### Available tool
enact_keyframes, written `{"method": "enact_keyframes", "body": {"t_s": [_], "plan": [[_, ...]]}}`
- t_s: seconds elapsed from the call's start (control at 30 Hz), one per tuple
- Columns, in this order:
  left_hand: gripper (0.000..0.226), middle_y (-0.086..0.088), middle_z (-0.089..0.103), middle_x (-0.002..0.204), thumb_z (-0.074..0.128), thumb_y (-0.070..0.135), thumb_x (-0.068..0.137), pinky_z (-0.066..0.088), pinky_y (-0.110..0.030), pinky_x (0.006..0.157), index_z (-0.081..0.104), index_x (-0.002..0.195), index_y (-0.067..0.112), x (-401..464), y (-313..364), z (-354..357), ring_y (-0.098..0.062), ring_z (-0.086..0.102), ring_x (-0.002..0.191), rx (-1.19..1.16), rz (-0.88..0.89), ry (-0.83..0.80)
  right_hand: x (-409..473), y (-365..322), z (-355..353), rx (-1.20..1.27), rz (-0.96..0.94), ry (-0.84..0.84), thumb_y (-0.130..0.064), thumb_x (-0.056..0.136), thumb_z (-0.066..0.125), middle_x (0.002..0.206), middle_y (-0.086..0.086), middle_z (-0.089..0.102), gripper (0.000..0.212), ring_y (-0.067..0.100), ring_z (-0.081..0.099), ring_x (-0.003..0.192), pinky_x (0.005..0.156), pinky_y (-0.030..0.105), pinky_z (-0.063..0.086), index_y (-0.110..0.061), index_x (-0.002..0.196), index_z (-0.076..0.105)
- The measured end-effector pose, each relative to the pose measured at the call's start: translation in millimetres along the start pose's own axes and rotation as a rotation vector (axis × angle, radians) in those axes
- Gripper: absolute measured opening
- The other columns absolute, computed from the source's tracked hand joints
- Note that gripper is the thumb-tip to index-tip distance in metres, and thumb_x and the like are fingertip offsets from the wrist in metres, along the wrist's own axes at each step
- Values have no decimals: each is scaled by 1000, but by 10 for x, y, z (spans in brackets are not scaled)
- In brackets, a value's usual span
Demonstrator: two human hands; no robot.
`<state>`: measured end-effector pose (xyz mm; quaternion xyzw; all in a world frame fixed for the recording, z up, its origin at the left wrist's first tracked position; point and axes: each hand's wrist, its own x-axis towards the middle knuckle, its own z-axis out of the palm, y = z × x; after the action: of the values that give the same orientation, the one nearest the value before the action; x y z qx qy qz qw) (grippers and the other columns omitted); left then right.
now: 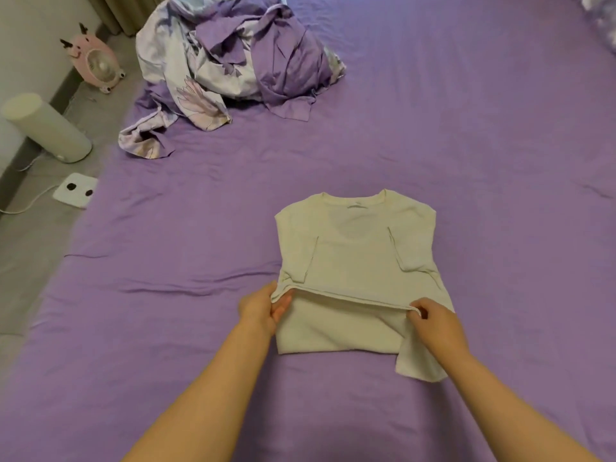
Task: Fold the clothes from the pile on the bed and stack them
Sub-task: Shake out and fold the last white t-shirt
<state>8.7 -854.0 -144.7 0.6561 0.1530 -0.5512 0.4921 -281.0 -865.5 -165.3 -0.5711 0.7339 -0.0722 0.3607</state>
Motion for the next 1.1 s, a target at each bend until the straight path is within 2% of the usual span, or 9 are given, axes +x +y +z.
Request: {"method": "enact_keyframes", "body": {"t_s": [0.17, 0.33, 0.47, 0.67, 0.87, 0.93, 1.0, 1.03, 1.1], "plan": [[9, -16, 66, 58, 53, 2, 95, 52, -26, 38, 56, 92, -6, 153, 199, 290, -20, 64, 40, -33, -28, -54, 444, -252, -160, 154, 0, 45, -23, 91, 61, 72, -7, 59, 13, 17, 53, 74, 64, 31, 36, -14, 81, 62], [23, -20, 63, 84, 50, 1, 96, 55, -27, 41, 54, 118, -8, 271, 355, 608, -20, 65, 42, -52, -26, -73, 884, -460, -342, 252, -23, 56, -26, 92, 60, 77, -1, 64, 18, 18, 55, 75, 63, 28, 40, -12, 81, 65], [31, -23, 66, 74, 47, -2, 96, 54, -29, 39, 49, 126, -12, 375, 521, 812, -23, 66, 44, -67, -33, -62, 1312, -568, -410, 291, 8, 47, -16, 91, 58, 84, -7, 62, 8, 18, 57, 84, 68, 29, 40, -20, 93, 65], [35, -23, 66, 59, 46, -2, 97, 53, -31, 38, 46, 130, -12, 632, 792, 1153, -26, 66, 45, -129, -60, -65, 1917, -795, -497, 272, 3, 33, -14, 87, 62, 73, -11, 57, 8, 11, 52, 71, 59, 21, 38, -21, 86, 64], [20, -20, 66, 58, 38, 1, 100, 55, -31, 42, 51, 114, -5, 933, 946, 1473, -23, 65, 42, -163, -54, -71, 2412, -954, -440, 348, -4, 13, -15, 89, 63, 78, -4, 58, 10, 15, 52, 74, 66, 26, 40, -18, 98, 66], [14, -17, 64, 75, 40, 5, 100, 58, -34, 56, 49, 110, 0, 1050, 883, 1548, -22, 68, 51, -156, -30, -54, 2479, -919, -356, 363, 1, 3, -16, 91, 61, 82, -6, 58, 18, 11, 53, 76, 61, 16, 39, -16, 109, 65], [10, -12, 56, 82, 42, 11, 101, 57, -40, 80, 47, 106, 5, 1171, 754, 1621, -26, 68, 76, -134, 11, -2, 2475, -819, -259, 338, -4, 1, -19, 91, 61, 90, -8, 58, 27, 10, 54, 85, 60, 11, 34, -14, 118, 61], [10, -10, 54, 80, 43, 13, 101, 55, -43, 87, 49, 100, 4, 1214, 668, 1665, -27, 65, 83, -116, 29, 26, 2441, -756, -218, 322, -17, 3, -22, 91, 63, 96, -8, 57, 32, 12, 56, 93, 67, 10, 33, -14, 121, 58], [17, -8, 53, 76, 45, 14, 99, 55, -39, 78, 51, 85, 6, 1245, 469, 1774, -24, 64, 78, -24, 63, 33, 2342, -621, -156, 280, -82, 6, -30, 86, 69, 112, -8, 56, 49, 16, 53, 112, 85, 18, 35, -16, 129, 50]]}}
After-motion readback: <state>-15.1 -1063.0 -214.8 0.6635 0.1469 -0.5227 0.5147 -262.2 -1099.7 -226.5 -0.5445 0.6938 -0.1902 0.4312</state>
